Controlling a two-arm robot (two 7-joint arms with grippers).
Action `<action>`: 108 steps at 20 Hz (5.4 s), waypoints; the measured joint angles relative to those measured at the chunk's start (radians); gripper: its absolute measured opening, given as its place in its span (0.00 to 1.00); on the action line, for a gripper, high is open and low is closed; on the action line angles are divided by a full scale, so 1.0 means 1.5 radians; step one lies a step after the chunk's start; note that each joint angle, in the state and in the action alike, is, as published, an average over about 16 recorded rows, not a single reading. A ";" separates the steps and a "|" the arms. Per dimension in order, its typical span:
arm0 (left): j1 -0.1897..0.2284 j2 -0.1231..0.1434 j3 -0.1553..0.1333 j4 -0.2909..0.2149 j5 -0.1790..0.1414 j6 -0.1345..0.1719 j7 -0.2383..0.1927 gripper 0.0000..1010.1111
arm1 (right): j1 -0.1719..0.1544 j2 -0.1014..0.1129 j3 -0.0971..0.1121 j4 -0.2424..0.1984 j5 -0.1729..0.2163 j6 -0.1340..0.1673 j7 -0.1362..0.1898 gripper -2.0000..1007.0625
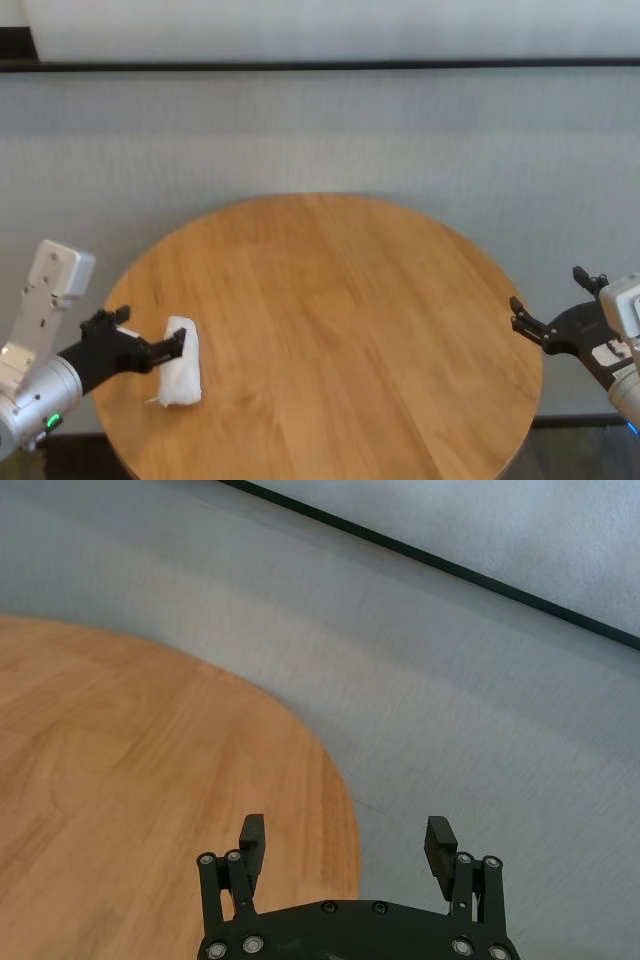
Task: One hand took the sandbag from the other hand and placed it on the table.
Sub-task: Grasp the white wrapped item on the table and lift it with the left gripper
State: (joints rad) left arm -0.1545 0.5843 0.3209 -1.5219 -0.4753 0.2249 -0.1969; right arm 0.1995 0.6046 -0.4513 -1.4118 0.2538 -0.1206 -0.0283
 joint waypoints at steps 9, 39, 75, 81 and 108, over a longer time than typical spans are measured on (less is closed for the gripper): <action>0.017 -0.003 0.005 -0.025 0.011 0.043 -0.008 0.99 | 0.000 0.000 0.000 0.000 0.000 0.000 0.000 1.00; 0.010 -0.027 0.008 -0.019 0.062 0.109 -0.039 0.99 | 0.000 0.000 0.000 0.000 0.000 0.000 0.000 1.00; 0.002 -0.060 -0.008 0.028 0.134 0.096 -0.060 0.99 | 0.000 0.000 0.000 0.000 0.000 0.000 0.000 1.00; -0.003 -0.066 -0.010 0.036 0.147 0.096 -0.064 0.99 | 0.000 0.000 0.000 0.000 0.000 0.000 0.000 1.00; -0.002 -0.087 -0.027 0.052 0.202 0.093 -0.070 0.99 | 0.000 0.000 0.000 0.000 0.000 0.000 0.000 1.00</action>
State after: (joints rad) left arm -0.1571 0.4541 0.2811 -1.4445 -0.1719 0.3650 -0.3026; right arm 0.1995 0.6046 -0.4513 -1.4118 0.2538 -0.1206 -0.0283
